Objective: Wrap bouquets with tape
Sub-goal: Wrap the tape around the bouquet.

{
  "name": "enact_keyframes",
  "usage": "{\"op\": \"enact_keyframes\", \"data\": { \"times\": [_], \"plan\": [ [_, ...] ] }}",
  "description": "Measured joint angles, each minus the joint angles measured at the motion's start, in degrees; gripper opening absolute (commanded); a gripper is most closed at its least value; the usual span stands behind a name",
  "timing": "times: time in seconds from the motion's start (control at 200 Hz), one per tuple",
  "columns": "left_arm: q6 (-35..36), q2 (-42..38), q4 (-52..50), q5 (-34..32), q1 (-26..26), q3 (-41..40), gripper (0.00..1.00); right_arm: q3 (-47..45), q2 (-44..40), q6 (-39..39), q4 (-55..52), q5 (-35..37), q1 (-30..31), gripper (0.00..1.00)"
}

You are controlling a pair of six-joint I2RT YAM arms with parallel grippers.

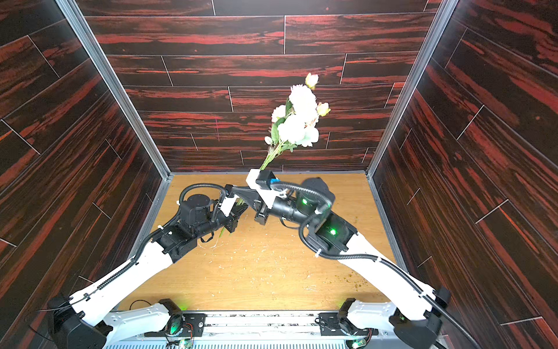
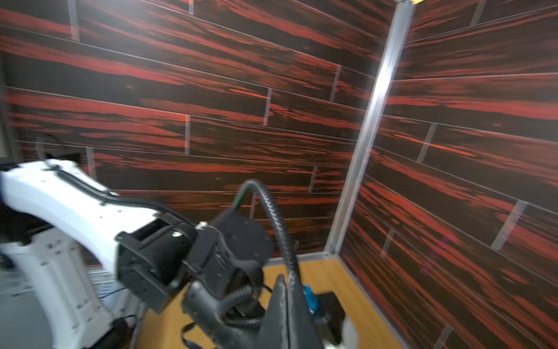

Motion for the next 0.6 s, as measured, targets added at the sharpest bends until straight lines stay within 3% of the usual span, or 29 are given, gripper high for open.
{"op": "enact_keyframes", "data": {
  "times": [0.16,0.321,0.456,0.601],
  "plan": [
    [1.33,-3.74,2.8,3.89,0.0,-2.19,0.0,-10.86,-11.61,-3.69,-0.68,10.34,0.02,0.26],
    [3.69,-9.31,3.52,10.82,0.0,-2.62,0.0,-15.87,-19.19,-5.55,-1.11,14.38,-3.39,0.28],
    [4.33,-13.22,5.53,17.81,0.0,-2.67,0.0,-16.81,-19.82,-3.67,-0.42,10.05,-11.63,0.33],
    [2.73,-14.82,9.11,24.0,-0.02,-2.86,0.0,-16.33,-15.78,-1.7,1.9,-2.01,-15.06,0.41]
  ]
}}
